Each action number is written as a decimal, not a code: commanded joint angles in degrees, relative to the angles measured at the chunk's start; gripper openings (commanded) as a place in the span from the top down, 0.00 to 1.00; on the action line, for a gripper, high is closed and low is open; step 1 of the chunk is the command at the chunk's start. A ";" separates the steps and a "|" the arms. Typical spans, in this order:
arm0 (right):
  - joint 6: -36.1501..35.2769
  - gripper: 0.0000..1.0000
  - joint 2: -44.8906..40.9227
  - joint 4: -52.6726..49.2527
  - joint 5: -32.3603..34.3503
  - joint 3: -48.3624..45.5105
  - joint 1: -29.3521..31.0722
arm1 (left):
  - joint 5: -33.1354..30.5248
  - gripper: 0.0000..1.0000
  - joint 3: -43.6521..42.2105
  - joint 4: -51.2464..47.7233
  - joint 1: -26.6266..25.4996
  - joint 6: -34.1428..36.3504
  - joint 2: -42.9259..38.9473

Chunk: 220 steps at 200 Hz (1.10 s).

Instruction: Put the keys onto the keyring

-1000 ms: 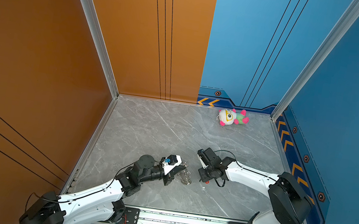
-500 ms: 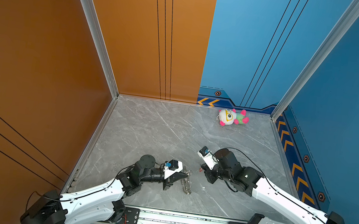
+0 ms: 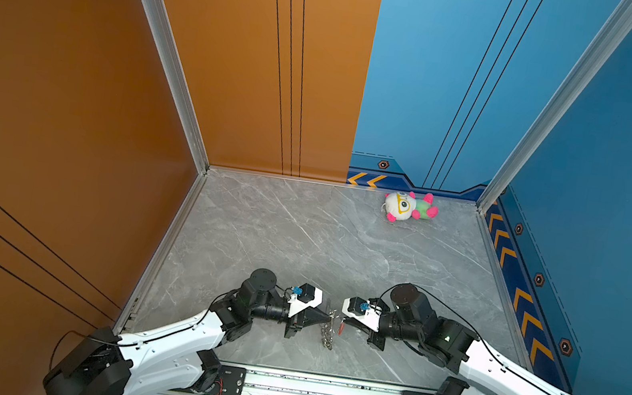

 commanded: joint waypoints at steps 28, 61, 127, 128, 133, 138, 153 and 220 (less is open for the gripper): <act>-8.34 1.00 -4.47 8.71 -1.58 -4.21 0.85 | 6.47 1.00 2.77 1.96 0.47 -1.01 1.16; -12.74 1.00 -7.07 9.41 0.19 -6.38 2.76 | 8.19 1.00 3.12 1.96 0.41 -1.55 1.98; -14.67 1.00 -14.59 10.89 12.27 -10.00 7.51 | 2.52 1.00 3.00 1.12 0.75 -0.93 1.90; -14.76 1.00 -14.57 10.90 12.34 -10.05 7.62 | 2.51 1.00 2.96 1.06 0.75 -0.87 1.89; -14.89 1.00 -14.75 10.93 12.54 -10.18 7.89 | 2.62 1.00 3.06 0.91 0.82 -0.73 2.01; -15.17 1.00 -14.73 10.87 12.52 -10.09 8.07 | 2.81 1.00 3.17 0.91 0.86 -0.79 2.06; -16.08 1.00 -14.19 10.83 12.57 -9.46 8.07 | 3.95 1.00 3.43 0.90 0.76 -1.02 2.66; -17.80 1.00 -12.57 12.22 10.72 -9.47 7.25 | 7.75 1.00 4.44 0.91 0.64 -2.23 4.58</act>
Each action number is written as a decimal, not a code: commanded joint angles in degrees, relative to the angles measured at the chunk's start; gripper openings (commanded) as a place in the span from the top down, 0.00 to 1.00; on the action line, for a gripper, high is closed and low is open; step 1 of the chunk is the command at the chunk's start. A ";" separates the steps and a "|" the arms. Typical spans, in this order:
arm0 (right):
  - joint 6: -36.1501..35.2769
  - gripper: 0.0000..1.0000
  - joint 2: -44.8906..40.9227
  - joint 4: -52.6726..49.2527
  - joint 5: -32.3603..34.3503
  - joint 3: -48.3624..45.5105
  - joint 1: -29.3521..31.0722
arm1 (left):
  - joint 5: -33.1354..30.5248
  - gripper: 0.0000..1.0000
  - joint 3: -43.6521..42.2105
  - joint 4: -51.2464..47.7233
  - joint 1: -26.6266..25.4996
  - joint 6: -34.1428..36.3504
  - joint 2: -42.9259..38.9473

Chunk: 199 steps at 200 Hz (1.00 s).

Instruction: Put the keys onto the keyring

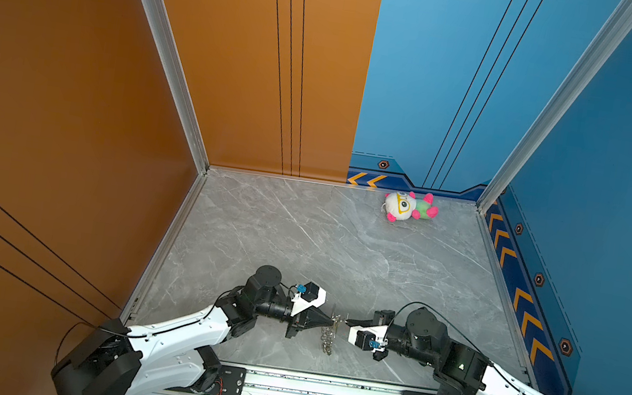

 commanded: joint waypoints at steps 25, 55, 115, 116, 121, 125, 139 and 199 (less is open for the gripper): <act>-1.46 1.00 0.56 3.45 -1.09 -0.87 0.43 | 3.29 1.00 2.54 0.88 0.48 -0.97 1.03; -1.70 1.00 1.78 5.40 -1.88 -1.90 0.68 | 2.86 1.00 2.53 0.95 0.54 -1.04 0.99; -1.96 1.00 1.51 6.07 -2.13 -2.87 1.20 | 1.31 1.00 2.51 0.95 0.56 -1.15 0.83; -1.93 1.00 1.48 6.08 -2.18 -2.87 1.15 | 1.29 1.00 2.54 0.95 0.60 -1.19 0.85; -1.89 1.00 1.52 6.17 -2.14 -2.91 1.27 | 1.35 1.00 2.52 0.95 0.56 -1.19 1.01; -1.86 1.00 1.53 6.25 -2.01 -2.85 1.25 | 1.36 1.00 2.48 0.95 0.56 -1.24 1.06; -1.94 1.00 1.74 6.81 -1.79 -2.87 1.54 | 1.42 1.00 2.58 0.95 0.57 -1.22 1.21; -1.76 1.00 2.70 9.28 -2.08 -2.87 2.23 | 2.32 1.00 3.20 0.95 0.62 -1.68 2.72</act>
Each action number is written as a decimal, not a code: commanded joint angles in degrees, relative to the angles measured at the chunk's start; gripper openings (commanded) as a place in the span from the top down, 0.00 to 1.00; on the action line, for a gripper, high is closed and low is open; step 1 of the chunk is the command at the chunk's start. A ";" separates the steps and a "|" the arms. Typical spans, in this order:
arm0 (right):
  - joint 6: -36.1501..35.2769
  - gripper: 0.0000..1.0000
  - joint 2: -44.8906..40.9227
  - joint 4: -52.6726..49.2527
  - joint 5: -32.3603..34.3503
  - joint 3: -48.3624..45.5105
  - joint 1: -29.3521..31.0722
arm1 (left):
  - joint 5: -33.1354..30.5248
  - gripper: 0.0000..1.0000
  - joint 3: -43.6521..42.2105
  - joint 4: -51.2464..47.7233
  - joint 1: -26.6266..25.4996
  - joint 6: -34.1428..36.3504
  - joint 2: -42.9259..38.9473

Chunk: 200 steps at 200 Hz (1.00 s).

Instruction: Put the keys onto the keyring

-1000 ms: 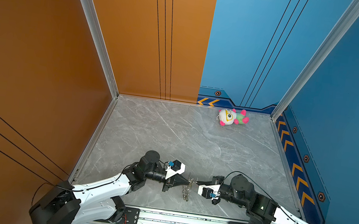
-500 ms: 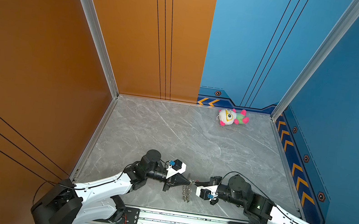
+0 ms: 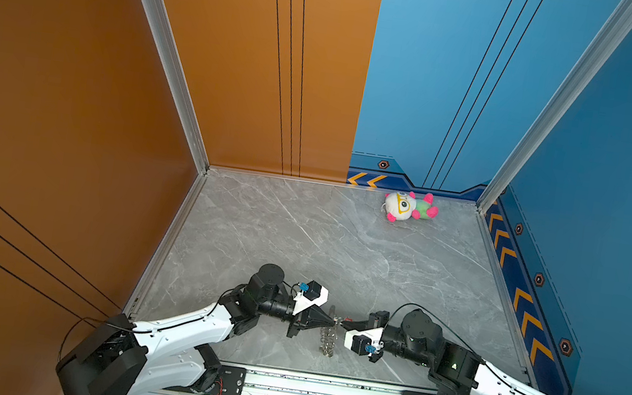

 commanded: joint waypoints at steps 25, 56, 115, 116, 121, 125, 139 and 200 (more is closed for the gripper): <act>-0.03 1.00 -0.10 2.02 -1.85 -0.77 0.72 | 0.57 1.00 2.21 0.93 0.56 -0.63 0.59; 0.14 1.00 -1.25 0.76 -0.89 -0.75 0.68 | 0.11 1.00 2.20 0.84 0.56 -0.58 0.71; -2.29 1.00 -2.84 -3.19 2.04 0.26 0.90 | 1.80 1.00 3.00 -0.23 0.48 -0.41 2.11; -2.35 1.00 -2.76 -3.21 2.05 0.30 0.91 | 1.83 1.00 2.97 -0.27 0.52 -0.41 2.14; -2.61 1.00 -2.59 -3.31 2.03 0.47 0.92 | 1.94 1.00 3.09 -0.36 0.56 -0.42 2.33; -2.86 1.00 -2.46 -3.55 2.12 0.67 0.92 | 2.10 1.00 3.15 -0.39 0.48 -0.47 2.47; -3.76 1.00 -1.72 -4.44 2.44 1.59 0.97 | 2.56 1.00 3.39 -0.59 0.42 -0.43 2.98; -7.35 1.00 -0.48 -9.32 2.49 5.94 1.00 | 3.19 1.00 4.39 -2.93 -0.13 0.61 4.01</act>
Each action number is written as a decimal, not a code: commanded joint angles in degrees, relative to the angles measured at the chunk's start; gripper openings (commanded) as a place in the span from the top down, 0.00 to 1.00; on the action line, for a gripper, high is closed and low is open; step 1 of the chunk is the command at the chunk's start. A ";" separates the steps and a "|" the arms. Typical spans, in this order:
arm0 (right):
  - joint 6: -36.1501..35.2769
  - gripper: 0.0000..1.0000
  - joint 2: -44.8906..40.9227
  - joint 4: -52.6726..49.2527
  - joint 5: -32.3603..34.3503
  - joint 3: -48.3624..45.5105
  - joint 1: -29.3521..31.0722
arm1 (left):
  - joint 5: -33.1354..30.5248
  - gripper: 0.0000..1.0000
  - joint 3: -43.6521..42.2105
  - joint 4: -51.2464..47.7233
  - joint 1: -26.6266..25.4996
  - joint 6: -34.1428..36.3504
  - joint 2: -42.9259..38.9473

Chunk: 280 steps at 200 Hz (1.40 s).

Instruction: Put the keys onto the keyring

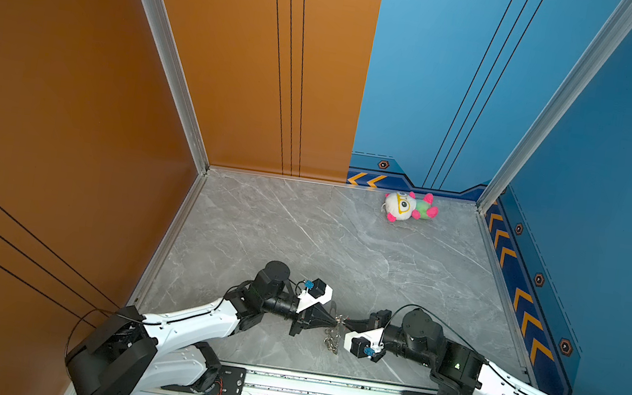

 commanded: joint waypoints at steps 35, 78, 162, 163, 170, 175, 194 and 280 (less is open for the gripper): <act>-4.52 1.00 0.35 -7.63 -0.36 5.84 0.56 | 0.70 1.00 2.25 -2.74 -0.37 1.68 0.49; -8.45 1.00 3.39 -12.88 -0.34 10.03 0.83 | 0.03 1.00 2.93 -4.65 -0.80 2.64 0.95; -16.18 1.00 11.04 -20.60 -1.70 18.91 -0.09 | 0.03 1.00 4.01 -7.65 -1.83 4.11 1.59; -16.26 1.00 11.10 -20.67 -1.74 18.96 -0.10 | 0.03 1.00 4.10 -7.63 -1.88 4.14 1.62; -16.57 1.00 11.45 -21.00 -2.14 19.57 -0.26 | 0.05 1.00 4.10 -7.84 -1.91 4.25 1.66; -16.90 1.00 11.71 -21.21 -2.42 19.94 -0.35 | -0.05 1.00 4.25 -7.87 -1.99 4.25 1.66; -17.77 1.00 12.66 -21.79 -3.08 21.16 -0.34 | -0.23 1.00 4.25 -8.08 -2.09 4.34 1.59; -16.00 0.89 15.19 -14.24 -4.37 19.05 -0.03 | -0.03 1.00 4.46 -8.22 -2.12 4.76 1.96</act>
